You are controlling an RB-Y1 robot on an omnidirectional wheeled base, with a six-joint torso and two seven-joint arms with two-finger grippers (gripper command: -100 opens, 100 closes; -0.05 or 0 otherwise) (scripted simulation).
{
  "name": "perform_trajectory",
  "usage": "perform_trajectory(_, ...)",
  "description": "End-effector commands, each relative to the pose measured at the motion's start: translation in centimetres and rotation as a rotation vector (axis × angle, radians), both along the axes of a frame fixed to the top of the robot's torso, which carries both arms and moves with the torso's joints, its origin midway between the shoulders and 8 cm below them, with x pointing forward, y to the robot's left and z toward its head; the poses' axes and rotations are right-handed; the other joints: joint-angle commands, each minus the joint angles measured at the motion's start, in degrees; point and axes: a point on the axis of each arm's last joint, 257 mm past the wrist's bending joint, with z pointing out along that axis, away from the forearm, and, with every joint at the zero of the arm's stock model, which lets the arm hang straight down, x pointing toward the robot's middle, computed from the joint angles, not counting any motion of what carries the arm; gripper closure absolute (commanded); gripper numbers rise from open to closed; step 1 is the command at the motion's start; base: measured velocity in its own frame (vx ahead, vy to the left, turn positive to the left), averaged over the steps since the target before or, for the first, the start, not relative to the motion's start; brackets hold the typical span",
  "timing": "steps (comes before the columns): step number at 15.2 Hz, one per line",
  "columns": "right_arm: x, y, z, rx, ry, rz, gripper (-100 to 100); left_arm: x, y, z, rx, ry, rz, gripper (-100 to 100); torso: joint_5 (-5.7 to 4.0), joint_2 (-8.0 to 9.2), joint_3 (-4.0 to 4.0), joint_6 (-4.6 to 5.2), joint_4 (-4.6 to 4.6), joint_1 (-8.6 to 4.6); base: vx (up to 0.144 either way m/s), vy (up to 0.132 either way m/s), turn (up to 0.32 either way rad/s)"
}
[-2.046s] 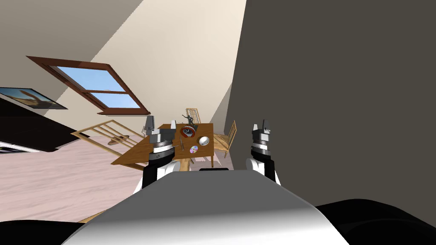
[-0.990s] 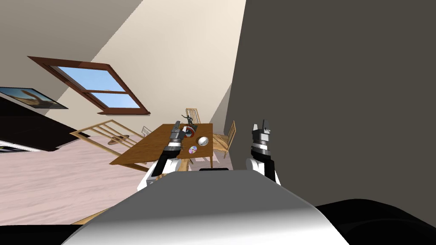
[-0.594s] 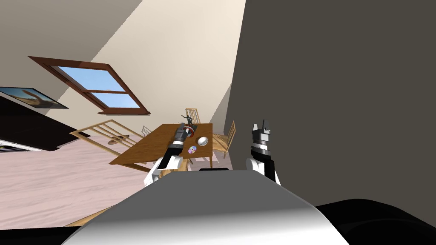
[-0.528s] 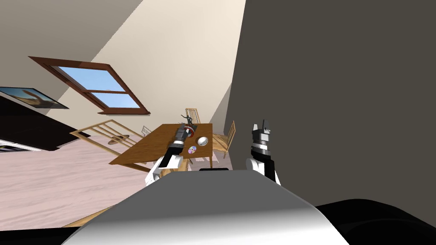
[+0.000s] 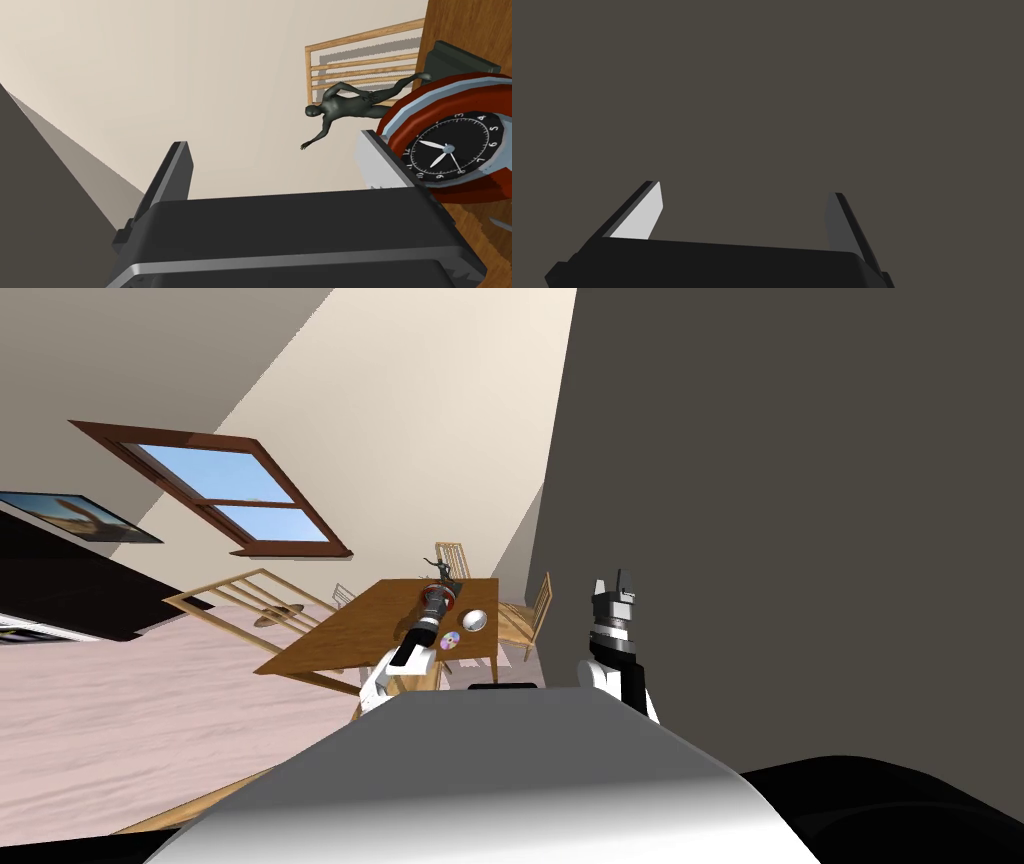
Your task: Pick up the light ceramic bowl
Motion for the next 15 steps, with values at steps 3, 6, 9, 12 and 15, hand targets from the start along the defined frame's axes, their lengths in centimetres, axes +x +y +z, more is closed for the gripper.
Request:
perform_trajectory(3, 0.0, 0.0, 0.0, 0.0, 0.0, 0.0, 0, 1.2, 0.7, -4.5, 0.011, 0.125, 0.019, -100, 0.0, -0.01, 0.0, 0.0, 0.0, 0.0, 0.004, -0.024, 0.007)
perform_trajectory(6, 0.0, 0.0, 0.0, 0.0, 0.0, 0.0, 0, 1.7, 0.8, -6.5, 0.016, 0.185, 0.027, -100, 0.01, 0.01, 0.01, -0.01, 0.0, 0.03, 0.004, -0.016, 0.007)
perform_trajectory(9, 0.0, 0.0, 0.0, 0.0, 0.0, 0.0, 0, 2.1, 1.0, -8.6, 0.021, 0.245, 0.035, -100, 0.0, -0.01, 0.0, 0.0, 0.0, 0.02, 0.005, -0.019, 0.004)
perform_trajectory(12, 0.0, 0.0, 0.0, 0.0, 0.0, 0.0, 0, 2.9, 0.9, -11.4, 0.03, 0.34, 0.044, -100, 0.0, 0.01, 0.01, -0.01, 0.0, 0.03, 0.005, -0.019, 0.009)
perform_trajectory(15, 0.0, 0.0, 0.0, 0.0, 0.0, 0.0, 0, 2.7, 1.1, -14.4, 0.033, 0.422, 0.053, -100, 0.0, -0.01, 0.0, 0.0, 0.0, 0.0, 0.006, -0.023, 0.007)
